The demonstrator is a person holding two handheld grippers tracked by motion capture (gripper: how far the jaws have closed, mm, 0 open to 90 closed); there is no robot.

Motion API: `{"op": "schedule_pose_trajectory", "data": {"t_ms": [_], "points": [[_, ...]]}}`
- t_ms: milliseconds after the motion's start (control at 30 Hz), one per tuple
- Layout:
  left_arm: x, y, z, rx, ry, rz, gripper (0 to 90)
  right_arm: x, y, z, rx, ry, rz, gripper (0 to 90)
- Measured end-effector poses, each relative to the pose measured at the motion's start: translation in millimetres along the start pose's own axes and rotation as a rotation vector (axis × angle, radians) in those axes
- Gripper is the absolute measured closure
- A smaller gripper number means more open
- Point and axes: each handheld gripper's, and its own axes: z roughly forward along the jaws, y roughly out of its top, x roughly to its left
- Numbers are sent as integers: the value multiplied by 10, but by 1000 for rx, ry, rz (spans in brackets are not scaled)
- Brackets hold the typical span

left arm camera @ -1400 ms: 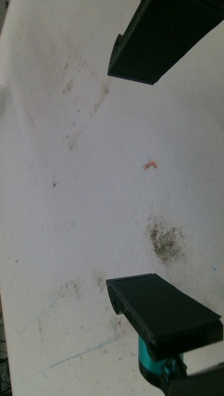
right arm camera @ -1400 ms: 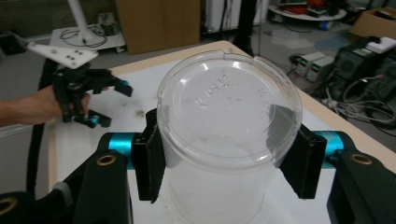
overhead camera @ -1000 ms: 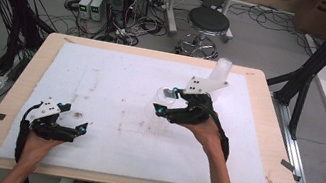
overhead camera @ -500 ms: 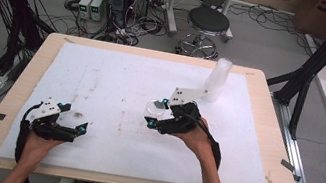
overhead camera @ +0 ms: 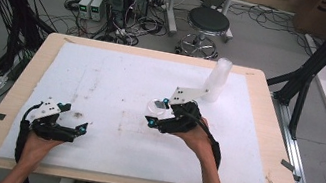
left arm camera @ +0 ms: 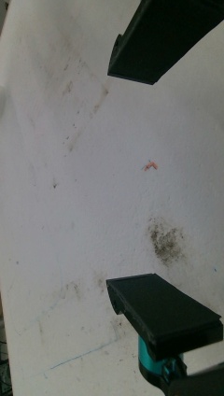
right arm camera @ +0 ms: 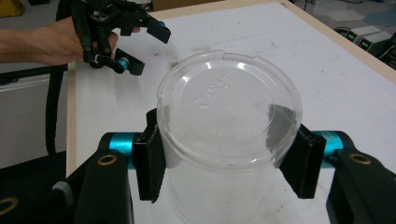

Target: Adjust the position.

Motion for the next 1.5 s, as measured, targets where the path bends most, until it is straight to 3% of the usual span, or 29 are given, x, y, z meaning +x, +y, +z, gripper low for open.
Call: {"op": "schedule_pose_trajectory", "data": {"t_ms": [200, 500, 833, 1067, 1233, 1333, 1500], "points": [[28, -4, -15, -17, -18, -24, 18, -22, -4, -5, 0, -2, 7, 407], [52, 22, -14, -24, -82, 10, 18, -41, -3, 14, -6, 14, 3, 409], [95, 209, -81, -79, -241, 63, 18, -26, 7, 20, -11, 44, -1, 410], [56, 335, -8, -88, -367, 98, 18, -16, 24, -4, -28, 73, -1, 411], [-62, 451, 96, -90, -456, 120, 18, -14, 28, 6, -31, 97, -1, 411], [-183, 544, 201, -86, -537, 131, 18, -8, 32, 17, -36, 112, -4, 412], [-379, 683, 396, -91, -629, 153, 18, 16, 40, 21, -40, 147, -5, 413]]}}
